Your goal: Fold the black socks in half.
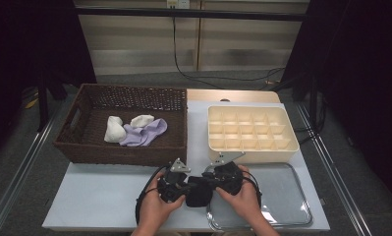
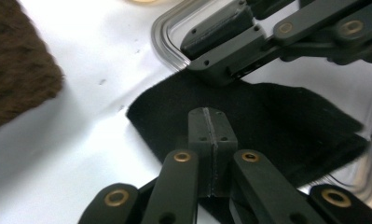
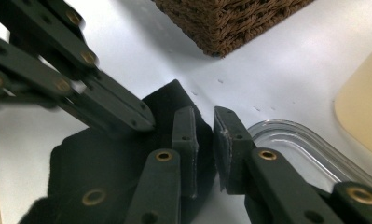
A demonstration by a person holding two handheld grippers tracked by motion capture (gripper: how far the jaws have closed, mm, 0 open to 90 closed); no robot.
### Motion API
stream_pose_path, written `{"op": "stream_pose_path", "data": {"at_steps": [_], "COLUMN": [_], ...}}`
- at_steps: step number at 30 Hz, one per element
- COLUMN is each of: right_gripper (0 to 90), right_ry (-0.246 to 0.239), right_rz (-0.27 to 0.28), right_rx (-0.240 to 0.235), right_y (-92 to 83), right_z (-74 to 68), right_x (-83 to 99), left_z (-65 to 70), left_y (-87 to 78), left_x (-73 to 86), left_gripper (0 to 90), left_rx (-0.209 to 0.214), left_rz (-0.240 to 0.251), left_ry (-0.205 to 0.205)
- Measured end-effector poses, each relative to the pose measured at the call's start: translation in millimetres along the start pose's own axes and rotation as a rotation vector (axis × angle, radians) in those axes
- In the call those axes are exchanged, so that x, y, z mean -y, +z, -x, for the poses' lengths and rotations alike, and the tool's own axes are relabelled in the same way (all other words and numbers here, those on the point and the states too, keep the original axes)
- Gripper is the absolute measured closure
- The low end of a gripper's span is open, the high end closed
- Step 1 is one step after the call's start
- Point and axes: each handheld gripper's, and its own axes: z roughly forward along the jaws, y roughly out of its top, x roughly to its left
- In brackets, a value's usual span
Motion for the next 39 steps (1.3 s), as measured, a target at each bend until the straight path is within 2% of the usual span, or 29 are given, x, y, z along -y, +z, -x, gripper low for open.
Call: {"op": "stream_pose_path", "data": {"at_steps": [2, 5, 10, 14, 16, 19, 20, 21, 28, 31, 37, 39], "right_gripper": [74.1, 72.5, 70.3, 67.2, 65.9, 63.0, 62.7, 62.5, 62.5, 59.3, 56.7, 56.0], "right_ry": [0.008, 0.018, 0.008, -0.004, -0.004, 0.05, 0.058, 0.068, 0.095, 0.138, 0.171, 0.195], "right_rz": [0.013, 0.018, 0.047, 0.036, 0.01, 0.017, 0.02, 0.02, 0.025, 0.022, 0.019, 0.02], "right_rx": [-0.008, -0.016, -0.03, -0.045, -0.034, -0.03, -0.032, -0.024, -0.02, -0.021, -0.033, -0.046], "right_y": [-1.7, -8.3, -23.7, -27.7, -25.2, -21.5, -21.1, -21.1, -17.7, -16.7, -15.1, -13.9], "right_z": [0.1, -2.0, -14.3, -22.7, -23.3, -15.7, -13.3, -12.1, -7.5, -5.7, -3.2, -1.2], "right_x": [0.4, 0.3, 5.1, 11.3, 16.5, 23.2, 24.2, 24.8, 27.7, 29.2, 32.3, 33.9], "left_z": [0.6, 0.8, 1.2, 1.4, 1.2, 1.7, 2.8, 2.5, 4.1, 4.4, 5.5, 6.4], "left_y": [-3.0, -2.7, -3.1, -3.3, -3.2, -3.6, -3.2, -4.1, -4.8, -5.2, -6.4, -5.6], "left_x": [-2.2, -1.1, -0.6, -0.7, -0.2, 0.4, 0.7, 0.6, 2.0, 2.5, 2.9, 3.8], "left_gripper": [90.0, 89.7, 88.6, 88.6, 88.5, 88.8, 88.9, 89.0, 90.0, 90.0, 90.0, 90.0], "left_rx": [-0.01, -0.006, -0.009, -0.009, -0.005, -0.007, -0.012, -0.012, -0.015, -0.009, -0.01, -0.013], "left_rz": [-0.014, -0.002, 0.0, 0.001, 0.003, -0.001, 0.006, -0.003, -0.008, -0.01, -0.021, -0.007], "left_ry": [0.003, -0.009, -0.021, -0.023, -0.022, -0.015, -0.02, -0.009, 0.009, 0.013, 0.024, 0.023]}}
